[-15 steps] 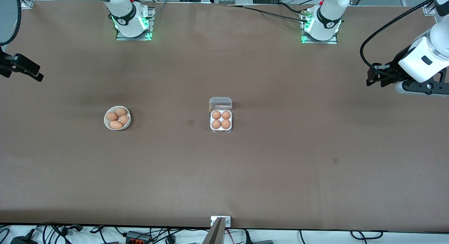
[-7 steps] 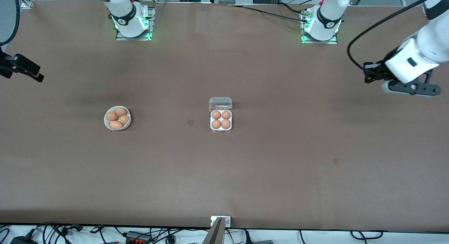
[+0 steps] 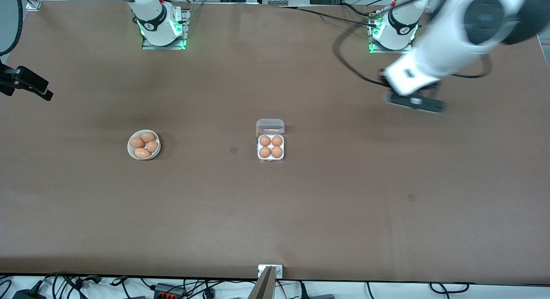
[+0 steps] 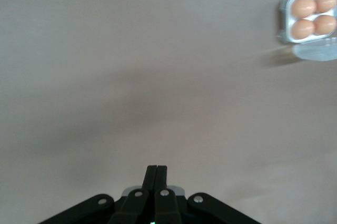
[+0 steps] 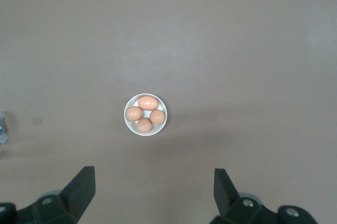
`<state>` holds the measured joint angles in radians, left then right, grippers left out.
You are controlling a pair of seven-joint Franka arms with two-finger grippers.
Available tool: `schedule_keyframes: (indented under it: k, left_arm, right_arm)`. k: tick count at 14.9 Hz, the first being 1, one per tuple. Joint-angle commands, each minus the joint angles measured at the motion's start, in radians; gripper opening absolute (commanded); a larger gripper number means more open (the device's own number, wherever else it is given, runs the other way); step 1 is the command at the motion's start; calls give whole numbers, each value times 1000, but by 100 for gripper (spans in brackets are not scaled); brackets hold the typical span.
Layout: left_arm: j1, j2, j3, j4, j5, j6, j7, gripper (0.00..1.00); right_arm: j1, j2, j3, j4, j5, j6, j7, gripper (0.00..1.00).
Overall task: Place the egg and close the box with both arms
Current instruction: 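Lower the left gripper onto the open lid and press it shut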
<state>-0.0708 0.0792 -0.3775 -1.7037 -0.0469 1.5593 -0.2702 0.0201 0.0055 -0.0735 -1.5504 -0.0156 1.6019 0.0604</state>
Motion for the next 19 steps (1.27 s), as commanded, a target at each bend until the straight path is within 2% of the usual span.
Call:
schedule_keyframes:
  k: [1, 4, 8, 13, 16, 19]
  left_arm:
    - [6, 3, -139, -103, 4, 137, -145, 1]
    - [-12, 78, -244, -114, 5, 261, -289, 1]
    - [-125, 256, -251, -114, 25, 511, -456, 1]
    - [-205, 451, -251, -99, 272, 700, -670, 1]
    - [-227, 522, -250, -91, 442, 749, -785, 1]
    - [-250, 577, -244, -76, 505, 824, -840, 1]
  right_arm:
    - [3, 4, 0, 13, 11, -1, -4, 100]
    - [1, 5, 0, 13, 14, 0, -1, 100]
    - [0, 5, 0, 10, 14, -2, -1, 100]
    - [0, 7, 0, 10, 14, -4, -1, 100]
    - [0, 7, 0, 10, 14, -5, -1, 100]
    - [1, 5, 0, 9, 13, -7, -1, 100]
